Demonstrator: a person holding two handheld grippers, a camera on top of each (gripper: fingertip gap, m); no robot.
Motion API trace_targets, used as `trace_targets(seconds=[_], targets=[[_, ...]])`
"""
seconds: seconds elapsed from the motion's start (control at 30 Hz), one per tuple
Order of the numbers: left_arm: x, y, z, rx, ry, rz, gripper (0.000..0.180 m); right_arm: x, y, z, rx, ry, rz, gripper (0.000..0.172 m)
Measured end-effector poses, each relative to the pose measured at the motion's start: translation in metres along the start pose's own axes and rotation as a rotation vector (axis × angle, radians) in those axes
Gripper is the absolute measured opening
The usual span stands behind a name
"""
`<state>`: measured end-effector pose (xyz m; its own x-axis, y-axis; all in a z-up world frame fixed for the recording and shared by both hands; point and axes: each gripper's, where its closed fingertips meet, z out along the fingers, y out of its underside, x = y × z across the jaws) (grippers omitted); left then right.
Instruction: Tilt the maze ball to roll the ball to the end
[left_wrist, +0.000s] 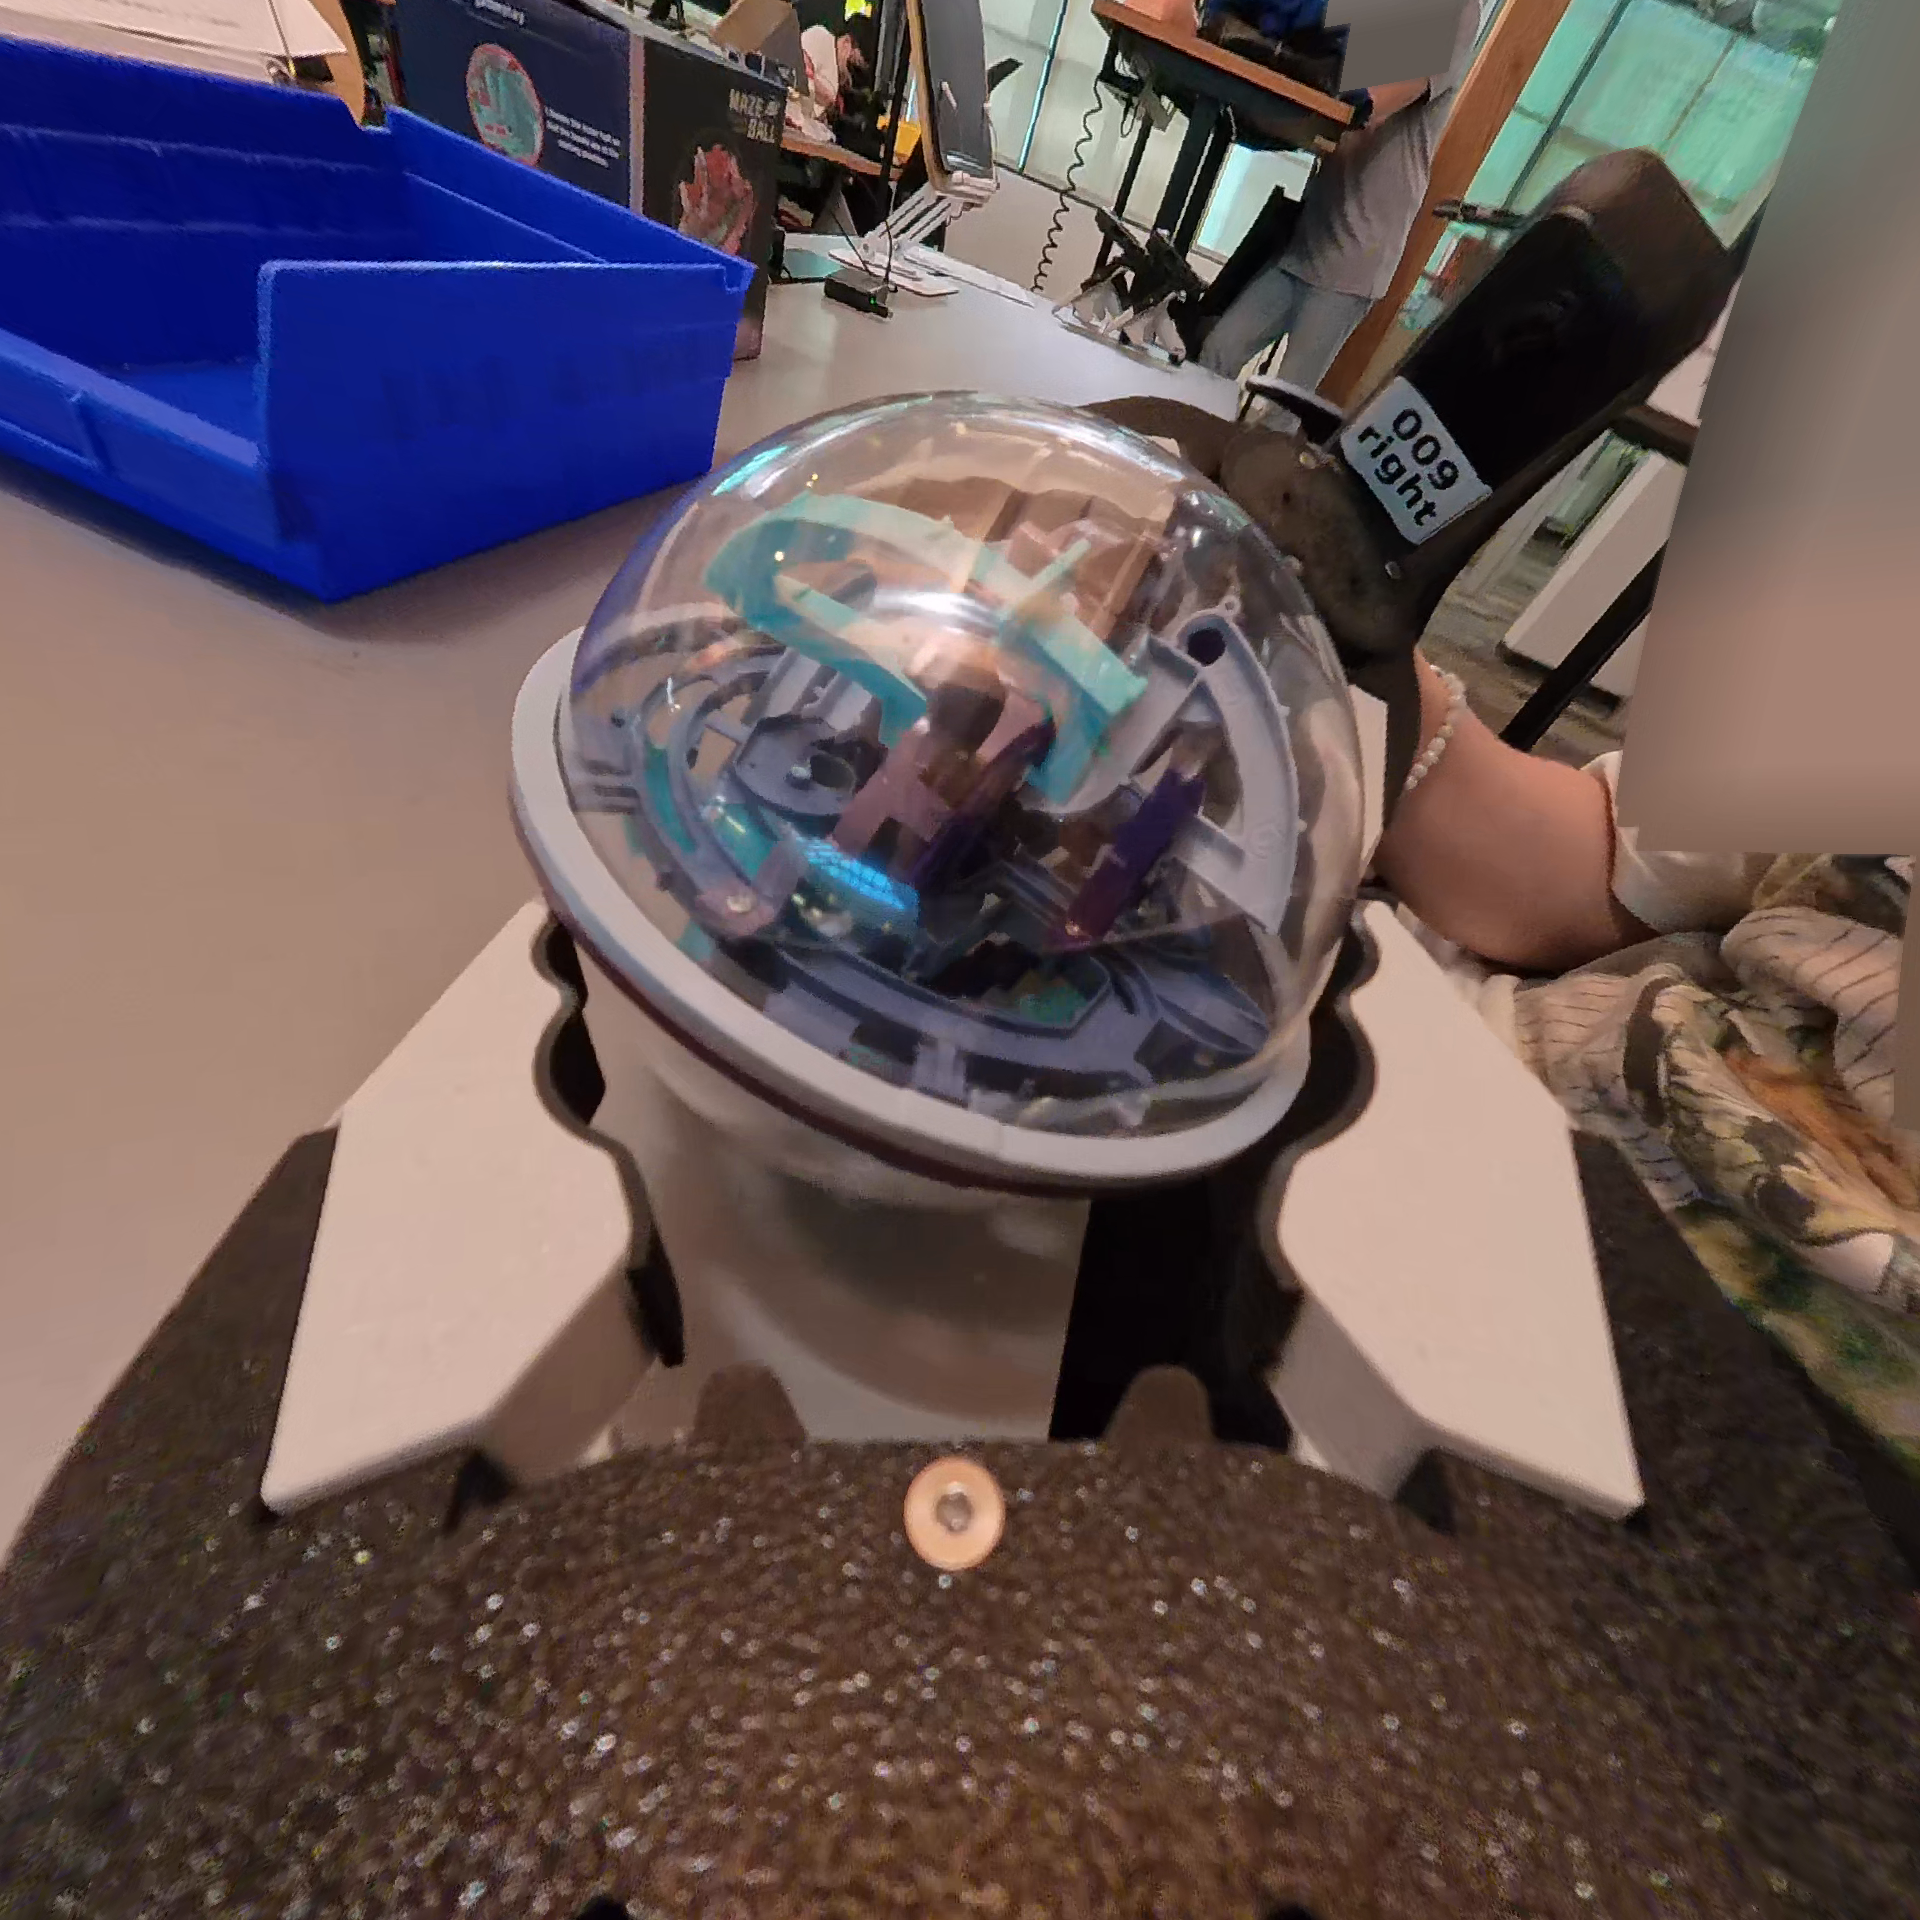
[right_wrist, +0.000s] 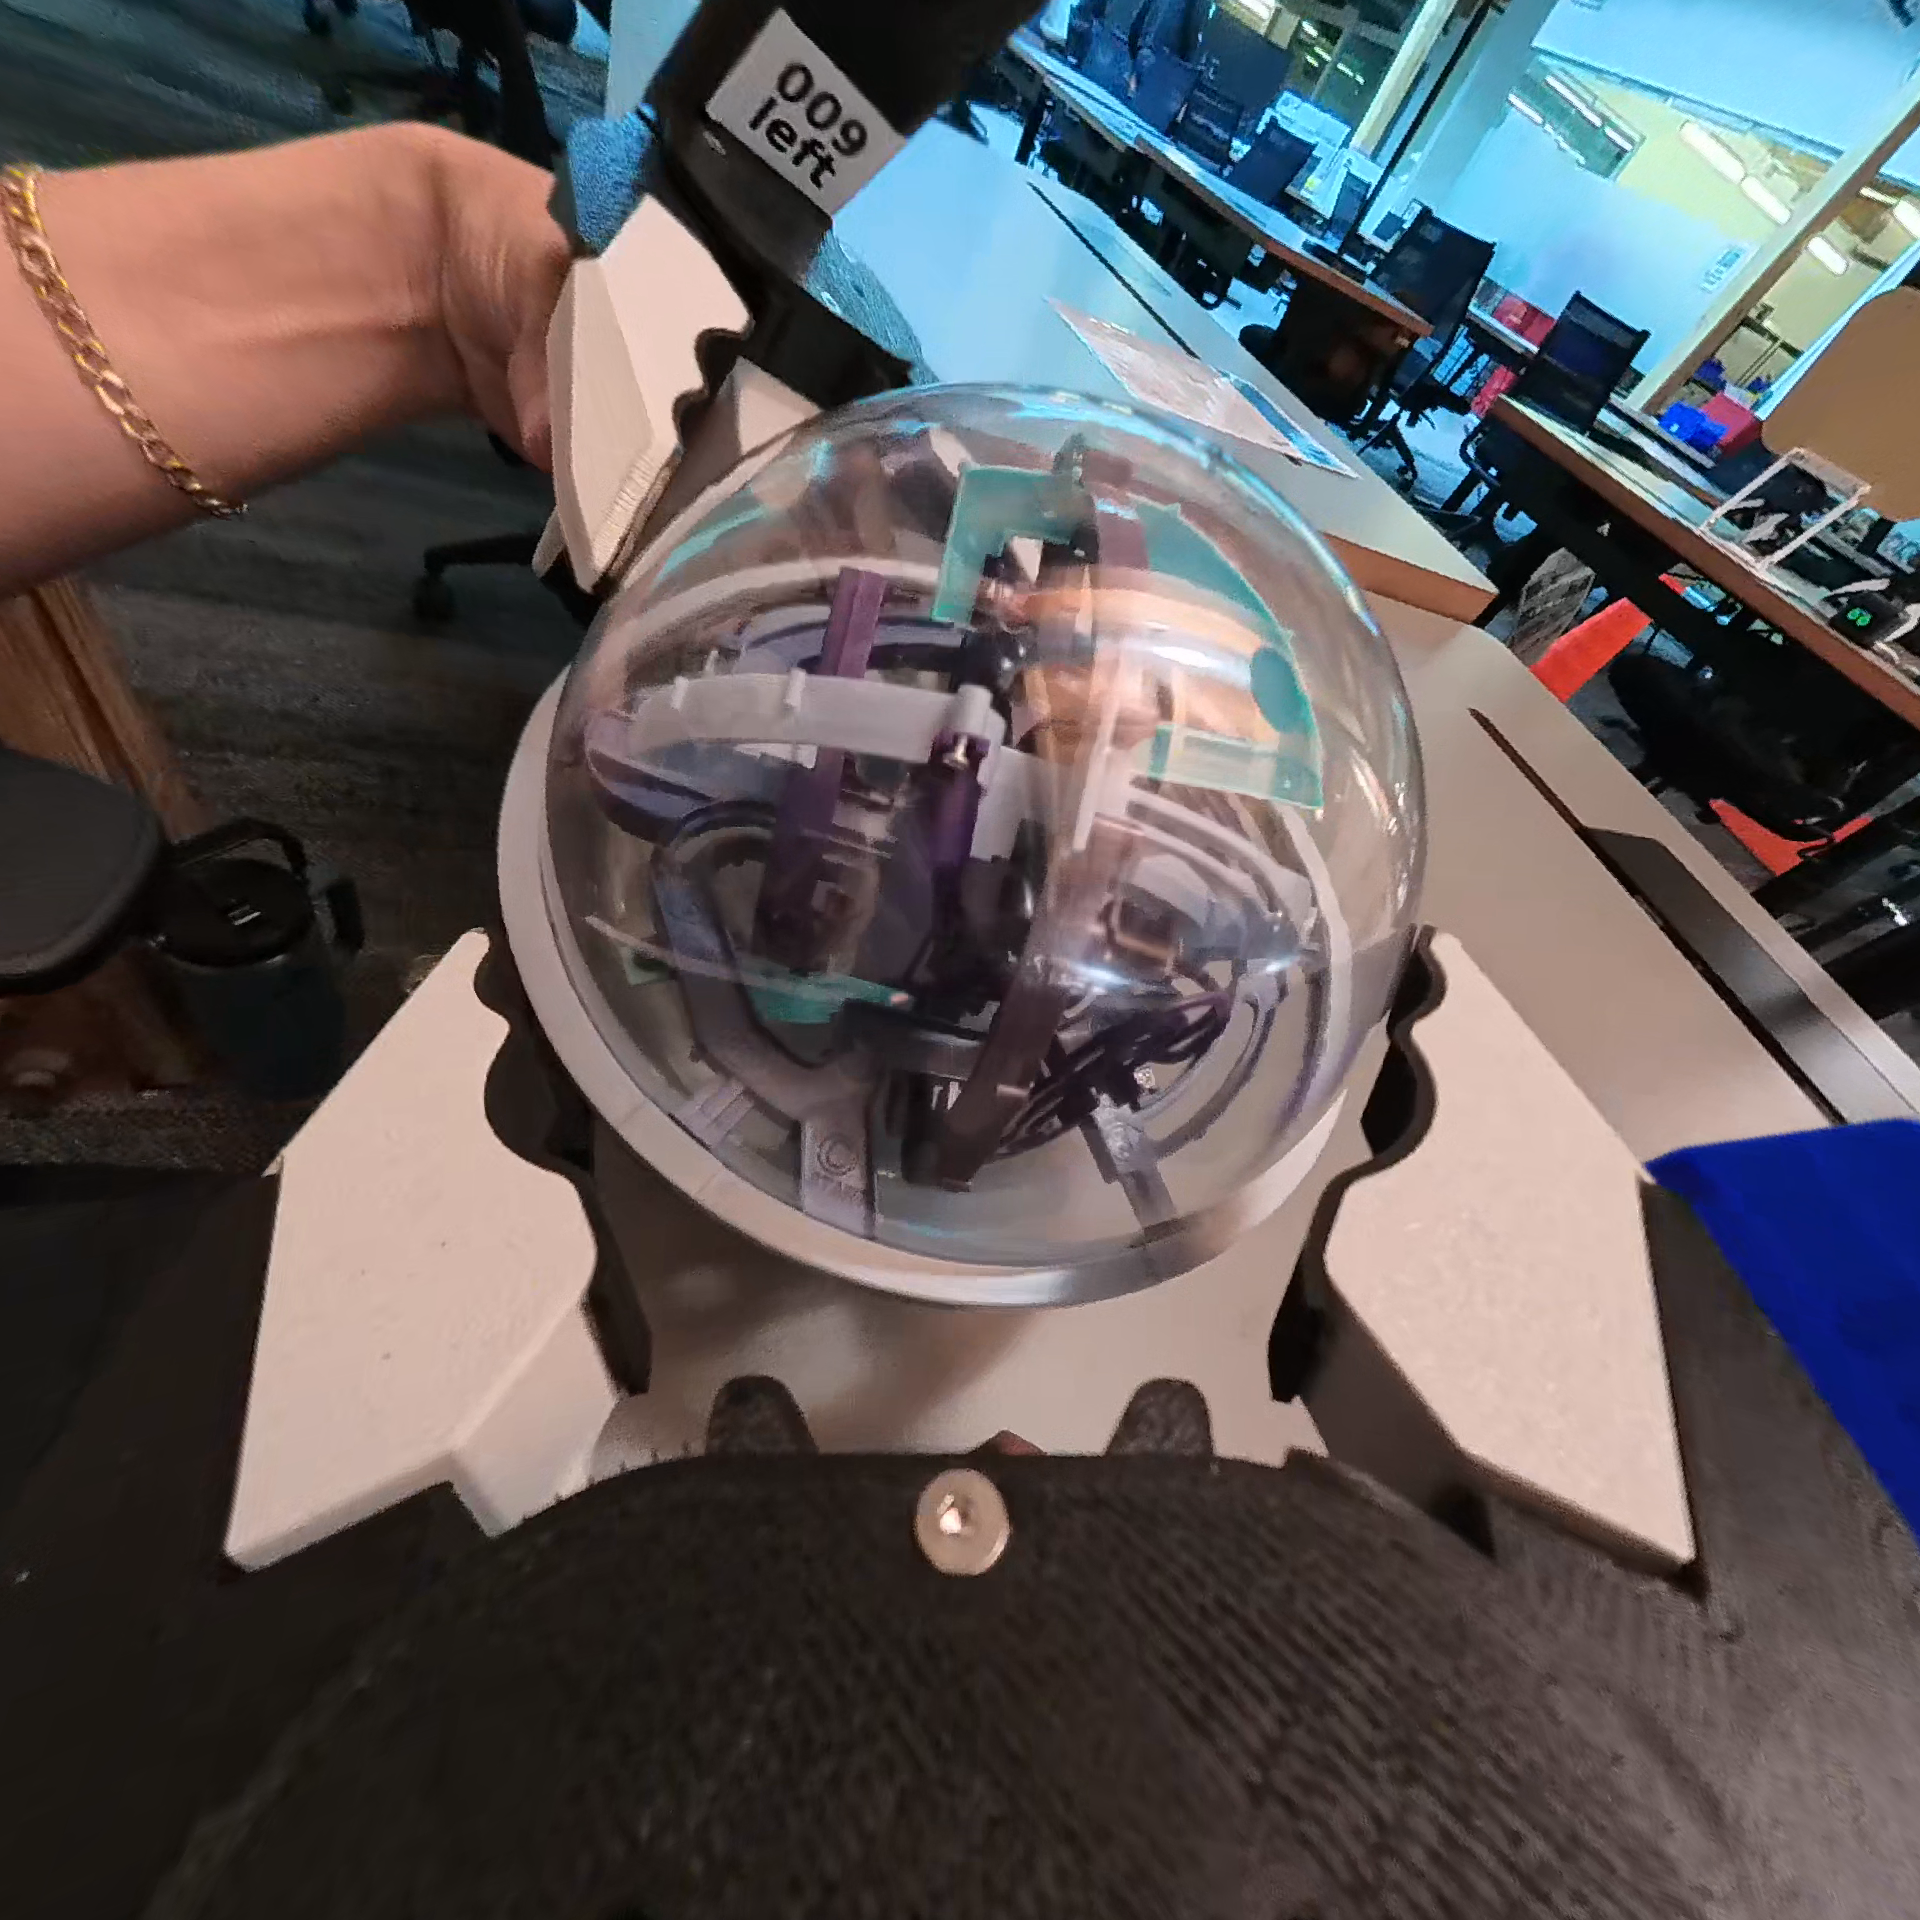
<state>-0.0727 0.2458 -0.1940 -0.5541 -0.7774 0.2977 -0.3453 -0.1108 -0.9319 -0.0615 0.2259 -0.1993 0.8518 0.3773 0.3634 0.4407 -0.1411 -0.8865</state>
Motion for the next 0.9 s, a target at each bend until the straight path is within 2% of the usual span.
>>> trace_targets(seconds=[0.13,0.33,0.57,0.73,0.9], targets=[[-0.002,-0.006,0.000,0.042,0.023,-0.087,0.142,-0.002,-0.004,0.005,-0.013,-0.015,-0.060,0.156],[-0.004,-0.005,0.001,0.047,0.012,-0.073,0.143,0.000,-0.002,0.006,-0.006,-0.026,-0.048,0.156],[0.001,0.007,0.007,-0.035,0.005,0.006,0.142,0.000,0.001,-0.006,-0.022,-0.006,-0.184,0.153],[0.001,0.009,0.012,-0.062,-0.001,0.029,0.140,0.003,0.004,-0.012,-0.013,-0.040,-0.199,0.153],[-0.003,0.002,0.012,-0.049,-0.058,0.156,0.144,0.007,0.006,-0.019,-0.008,-0.091,-0.193,0.144]])
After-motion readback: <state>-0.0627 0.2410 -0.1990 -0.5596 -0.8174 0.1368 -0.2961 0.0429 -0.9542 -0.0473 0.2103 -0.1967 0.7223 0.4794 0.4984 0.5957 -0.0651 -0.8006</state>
